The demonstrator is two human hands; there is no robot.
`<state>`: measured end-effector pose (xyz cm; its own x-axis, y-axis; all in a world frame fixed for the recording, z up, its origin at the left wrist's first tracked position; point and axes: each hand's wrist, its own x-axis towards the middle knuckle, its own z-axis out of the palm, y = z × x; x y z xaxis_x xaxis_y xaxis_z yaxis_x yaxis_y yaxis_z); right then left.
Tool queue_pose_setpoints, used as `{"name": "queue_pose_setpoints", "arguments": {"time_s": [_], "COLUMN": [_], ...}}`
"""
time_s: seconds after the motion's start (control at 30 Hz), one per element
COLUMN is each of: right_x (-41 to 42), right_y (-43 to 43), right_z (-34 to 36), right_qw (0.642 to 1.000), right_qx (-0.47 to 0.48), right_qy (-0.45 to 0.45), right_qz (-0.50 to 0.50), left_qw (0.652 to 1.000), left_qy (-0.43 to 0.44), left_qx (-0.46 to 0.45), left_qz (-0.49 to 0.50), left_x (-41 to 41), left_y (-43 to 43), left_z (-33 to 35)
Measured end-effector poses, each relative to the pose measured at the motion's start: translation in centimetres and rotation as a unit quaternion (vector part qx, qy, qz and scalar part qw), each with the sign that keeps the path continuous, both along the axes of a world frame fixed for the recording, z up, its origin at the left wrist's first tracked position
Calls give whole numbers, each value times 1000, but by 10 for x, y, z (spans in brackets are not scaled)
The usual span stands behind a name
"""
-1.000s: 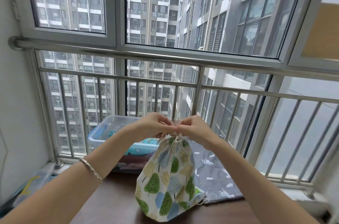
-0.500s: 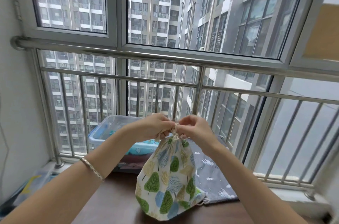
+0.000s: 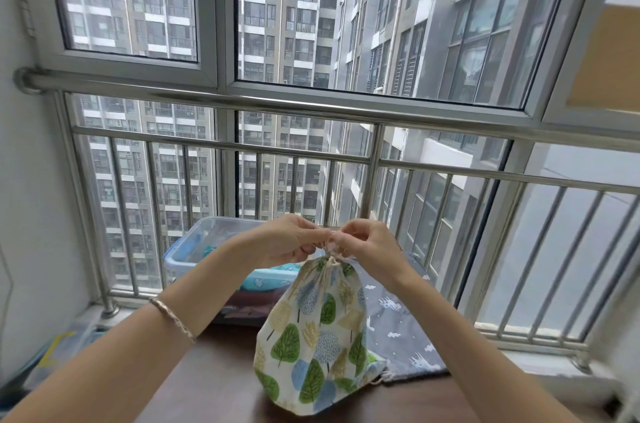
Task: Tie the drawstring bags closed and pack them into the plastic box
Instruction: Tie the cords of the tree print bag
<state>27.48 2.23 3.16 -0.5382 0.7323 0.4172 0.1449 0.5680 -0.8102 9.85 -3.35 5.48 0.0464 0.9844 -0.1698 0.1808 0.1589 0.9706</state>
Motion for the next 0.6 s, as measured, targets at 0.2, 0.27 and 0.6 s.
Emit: {"name": "queue_pose_setpoints", "arguments": {"time_s": [0.2, 0.27, 0.6], "right_x": [38, 47, 18], "right_y": [28, 31, -9], "right_z": [-5, -3, 12], "right_qw": [995, 995, 961], "right_qx": [-88, -72, -77], "right_qy": [-29, -65, -225], "right_qz": [21, 6, 140], "left_qw": [982, 979, 998], "left_qy": [182, 200, -16], "left_qx": [57, 41, -37], "left_qz": [9, -14, -44], "left_x": [-26, -30, -6], "left_y": [-14, -16, -2], "left_z": [6, 2, -10]}}
